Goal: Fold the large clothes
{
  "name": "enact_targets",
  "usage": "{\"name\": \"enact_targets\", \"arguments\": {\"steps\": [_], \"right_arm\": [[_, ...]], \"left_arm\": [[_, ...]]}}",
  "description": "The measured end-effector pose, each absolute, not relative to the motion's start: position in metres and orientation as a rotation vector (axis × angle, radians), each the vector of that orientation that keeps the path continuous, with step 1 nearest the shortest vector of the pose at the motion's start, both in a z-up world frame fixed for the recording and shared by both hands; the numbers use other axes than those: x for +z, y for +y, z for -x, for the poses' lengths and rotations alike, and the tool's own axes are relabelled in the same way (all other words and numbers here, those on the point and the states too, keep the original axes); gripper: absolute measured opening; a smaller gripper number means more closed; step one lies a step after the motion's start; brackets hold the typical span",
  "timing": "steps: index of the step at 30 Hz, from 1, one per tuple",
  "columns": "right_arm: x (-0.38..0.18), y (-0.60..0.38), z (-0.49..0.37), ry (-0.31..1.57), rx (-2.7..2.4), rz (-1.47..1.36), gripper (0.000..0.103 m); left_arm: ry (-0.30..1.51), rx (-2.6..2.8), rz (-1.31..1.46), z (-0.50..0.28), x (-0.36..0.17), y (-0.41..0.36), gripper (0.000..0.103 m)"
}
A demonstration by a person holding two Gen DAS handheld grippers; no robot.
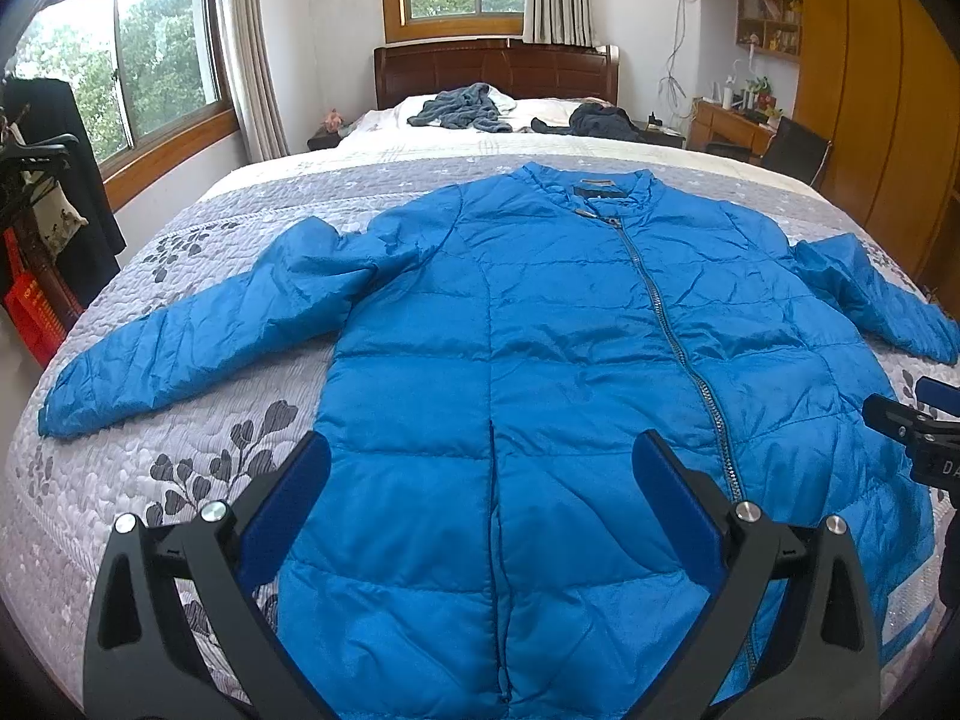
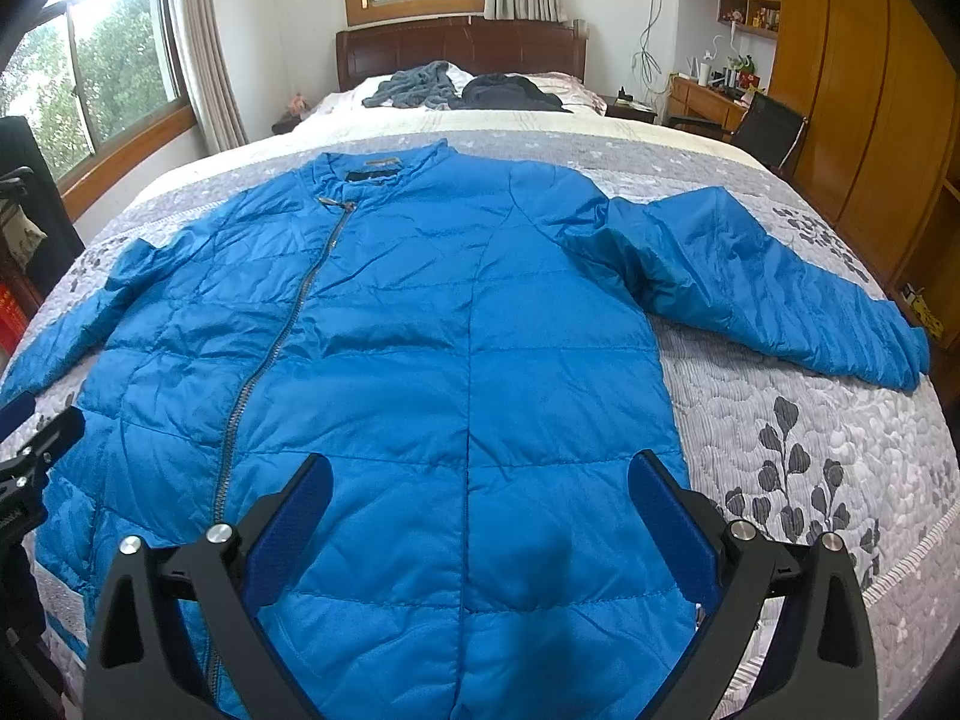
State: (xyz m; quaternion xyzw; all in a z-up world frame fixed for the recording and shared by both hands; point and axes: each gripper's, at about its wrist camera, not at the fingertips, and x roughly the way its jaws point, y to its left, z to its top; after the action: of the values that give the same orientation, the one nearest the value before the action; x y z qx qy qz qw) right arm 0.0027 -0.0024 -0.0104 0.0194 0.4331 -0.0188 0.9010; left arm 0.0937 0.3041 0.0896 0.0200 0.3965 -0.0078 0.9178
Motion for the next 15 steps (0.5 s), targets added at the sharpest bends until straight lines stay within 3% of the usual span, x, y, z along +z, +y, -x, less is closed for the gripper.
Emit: {"name": "enact_targets", "arguments": {"steps": [15], "right_arm": [[-0.0084,-0.0025,-0.0023,0.897,-0.038,-0.04,0.099]], "left_arm": [[0.812,-0.013,-0.048,-0.0939,0.0917,0.3054,0.1]]}}
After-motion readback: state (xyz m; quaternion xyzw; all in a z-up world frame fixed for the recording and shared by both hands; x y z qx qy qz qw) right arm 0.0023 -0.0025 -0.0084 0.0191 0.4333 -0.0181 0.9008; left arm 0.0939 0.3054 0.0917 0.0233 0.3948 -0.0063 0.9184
